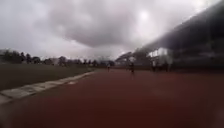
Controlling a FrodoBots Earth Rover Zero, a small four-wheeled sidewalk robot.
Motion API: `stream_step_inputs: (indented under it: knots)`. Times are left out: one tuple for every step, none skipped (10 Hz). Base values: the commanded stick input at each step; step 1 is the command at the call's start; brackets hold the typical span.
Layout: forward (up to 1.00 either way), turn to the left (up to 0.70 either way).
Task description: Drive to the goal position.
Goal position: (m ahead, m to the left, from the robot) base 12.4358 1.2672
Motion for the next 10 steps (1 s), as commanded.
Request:
stream_step_inputs:
  knots:
    - [0.5,-0.04]
    - [0.5,0.02]
    - [0.5,0.02]
    - [0.5,0.02]
    - [0.5,0.02]
    - [0.5,0.02]
    - [0.5,0.02]
    - [0.5,0.02]
    - [0.5,0.02]
    - [0.5,0.02]
